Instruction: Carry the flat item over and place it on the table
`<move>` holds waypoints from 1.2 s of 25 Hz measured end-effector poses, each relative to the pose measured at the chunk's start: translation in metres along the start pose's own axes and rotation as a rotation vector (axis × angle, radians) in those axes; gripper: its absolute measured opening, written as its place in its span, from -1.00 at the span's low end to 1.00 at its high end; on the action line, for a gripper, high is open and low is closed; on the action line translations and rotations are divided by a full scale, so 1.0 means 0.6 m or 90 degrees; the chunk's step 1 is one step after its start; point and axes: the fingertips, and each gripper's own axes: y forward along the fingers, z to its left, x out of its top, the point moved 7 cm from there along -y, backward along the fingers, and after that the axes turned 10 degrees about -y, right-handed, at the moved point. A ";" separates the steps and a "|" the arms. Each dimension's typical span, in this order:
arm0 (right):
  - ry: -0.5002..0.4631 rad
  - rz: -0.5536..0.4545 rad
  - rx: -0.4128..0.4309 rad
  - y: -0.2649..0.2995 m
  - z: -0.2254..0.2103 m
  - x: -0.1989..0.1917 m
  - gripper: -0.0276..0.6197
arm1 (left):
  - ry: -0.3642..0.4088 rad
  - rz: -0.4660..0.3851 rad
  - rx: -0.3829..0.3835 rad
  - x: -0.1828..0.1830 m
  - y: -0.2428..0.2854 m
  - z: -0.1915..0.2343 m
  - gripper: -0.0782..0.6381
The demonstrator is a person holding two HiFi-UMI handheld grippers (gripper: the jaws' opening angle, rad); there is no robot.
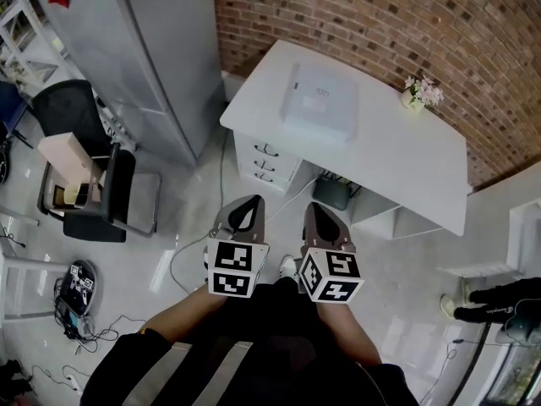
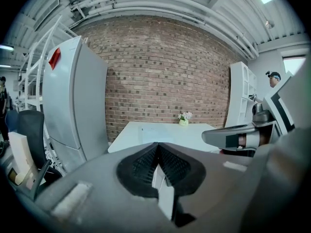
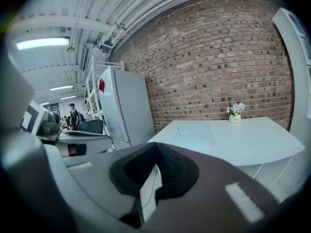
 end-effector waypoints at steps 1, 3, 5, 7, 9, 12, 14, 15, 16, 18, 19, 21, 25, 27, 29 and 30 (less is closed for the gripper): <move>-0.002 0.000 -0.004 -0.004 0.009 -0.003 -0.91 | 0.002 -0.001 -0.004 -0.003 -0.006 0.005 -0.77; -0.004 -0.001 -0.010 -0.011 0.026 -0.008 -0.91 | 0.006 -0.005 -0.007 -0.006 -0.018 0.015 -0.77; -0.003 -0.002 -0.015 -0.018 0.039 -0.014 -0.91 | 0.010 -0.007 -0.008 -0.010 -0.028 0.022 -0.77; -0.001 -0.002 -0.019 -0.024 0.050 -0.023 -0.91 | 0.013 -0.007 -0.009 -0.016 -0.036 0.029 -0.77; 0.002 0.002 -0.023 -0.029 0.058 -0.034 -0.91 | 0.012 -0.005 -0.009 -0.023 -0.042 0.035 -0.77; 0.004 0.020 -0.025 -0.032 0.066 -0.056 -0.91 | 0.012 0.002 -0.006 -0.033 -0.047 0.041 -0.77; 0.005 0.030 -0.026 -0.031 0.072 -0.064 -0.91 | 0.012 0.008 -0.006 -0.038 -0.048 0.044 -0.77; 0.005 0.032 -0.027 -0.031 0.074 -0.066 -0.91 | 0.013 0.010 -0.006 -0.040 -0.049 0.047 -0.77; 0.005 0.032 -0.027 -0.030 0.076 -0.067 -0.91 | 0.013 0.011 -0.006 -0.041 -0.049 0.049 -0.77; 0.003 0.031 -0.028 -0.026 0.078 -0.066 -0.91 | 0.013 0.012 -0.006 -0.044 -0.048 0.052 -0.77; 0.003 0.030 -0.028 -0.024 0.078 -0.065 -0.91 | 0.014 0.012 -0.006 -0.044 -0.046 0.053 -0.77; 0.004 0.028 -0.029 -0.021 0.078 -0.062 -0.91 | 0.015 0.015 -0.009 -0.045 -0.043 0.053 -0.77; 0.003 0.027 -0.031 -0.019 0.082 -0.060 -0.91 | 0.019 0.022 -0.020 -0.049 -0.040 0.052 -0.77; 0.002 0.027 -0.031 -0.016 0.085 -0.060 -0.91 | 0.020 0.021 -0.023 -0.048 -0.039 0.054 -0.77; 0.002 0.027 -0.032 -0.014 0.085 -0.059 -0.91 | 0.020 0.020 -0.024 -0.046 -0.039 0.056 -0.77; 0.002 0.027 -0.033 -0.014 0.085 -0.058 -0.91 | 0.020 0.019 -0.024 -0.046 -0.039 0.056 -0.77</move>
